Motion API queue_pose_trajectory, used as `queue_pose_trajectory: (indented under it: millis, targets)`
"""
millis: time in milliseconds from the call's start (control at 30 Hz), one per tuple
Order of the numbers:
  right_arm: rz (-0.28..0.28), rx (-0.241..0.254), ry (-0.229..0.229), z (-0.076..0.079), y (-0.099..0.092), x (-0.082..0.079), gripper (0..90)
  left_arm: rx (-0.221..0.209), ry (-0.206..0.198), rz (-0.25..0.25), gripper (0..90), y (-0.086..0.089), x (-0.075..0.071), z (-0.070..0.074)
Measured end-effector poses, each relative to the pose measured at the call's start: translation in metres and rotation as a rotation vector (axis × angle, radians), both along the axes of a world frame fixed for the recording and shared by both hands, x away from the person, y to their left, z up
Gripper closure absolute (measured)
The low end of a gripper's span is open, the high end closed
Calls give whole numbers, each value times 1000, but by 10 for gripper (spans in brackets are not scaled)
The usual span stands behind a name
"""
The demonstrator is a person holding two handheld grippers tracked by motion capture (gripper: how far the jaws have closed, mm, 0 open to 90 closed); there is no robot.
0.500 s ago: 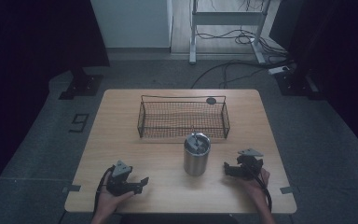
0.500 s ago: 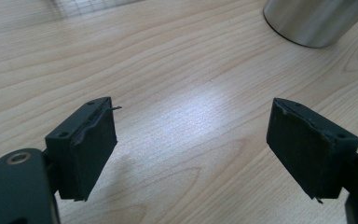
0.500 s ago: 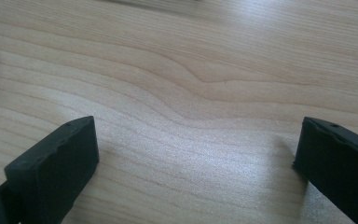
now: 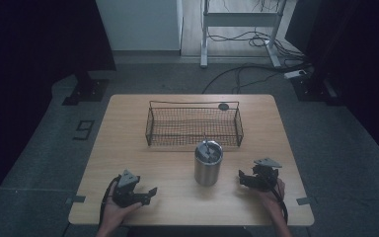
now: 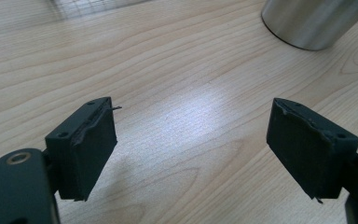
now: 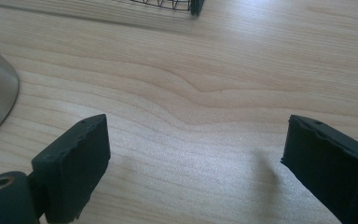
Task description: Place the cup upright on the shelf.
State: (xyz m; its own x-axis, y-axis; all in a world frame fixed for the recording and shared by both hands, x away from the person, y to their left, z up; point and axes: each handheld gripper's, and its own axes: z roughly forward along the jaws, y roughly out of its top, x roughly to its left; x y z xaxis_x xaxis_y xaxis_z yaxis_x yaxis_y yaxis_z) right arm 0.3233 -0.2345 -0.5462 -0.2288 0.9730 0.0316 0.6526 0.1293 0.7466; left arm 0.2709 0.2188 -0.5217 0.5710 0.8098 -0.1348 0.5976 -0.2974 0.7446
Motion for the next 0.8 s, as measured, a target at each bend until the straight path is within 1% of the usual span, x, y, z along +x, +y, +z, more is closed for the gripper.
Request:
queue_pose_trajectory:
  millis: [100,200,300,333,400,467,567,600,700,733,767,800]
  targets:
    - [-5,-6,5,-1,-1,-1,71,-26,-5,-15,159,-1,-1,2]
    - [-8,-12,12,-3,-1,-1,73,-38,-26,-21,152,-4,-3,5]
    - [-17,-52,23,-6,0,-1,76,-60,-36,-23,147,-7,-4,8]
    - [-19,-56,22,-7,0,-1,78,-61,-39,-24,146,-8,-4,8]
    - [-19,-42,23,-7,-1,-2,84,-61,-46,-20,128,-11,-3,9]
    - [-23,-38,22,-8,-1,-4,91,-70,-54,-14,116,-13,-1,11]
    - [-15,-34,8,-9,-1,-7,104,-77,-61,-10,112,-18,3,15]
    - [-11,-45,2,-9,1,-7,104,-82,-64,-12,100,-20,4,17]
    - [-3,-56,-8,-9,2,-7,103,-88,-75,-13,87,-27,7,23]
    - [-2,-59,-9,-8,2,-7,104,-94,-80,-19,82,-34,9,27]
    - [-2,-59,-9,-8,2,-7,104,-94,-80,-19,74,-34,9,27]
    - [-1,-61,-10,-8,3,-7,106,-94,-82,-31,74,-38,10,29]
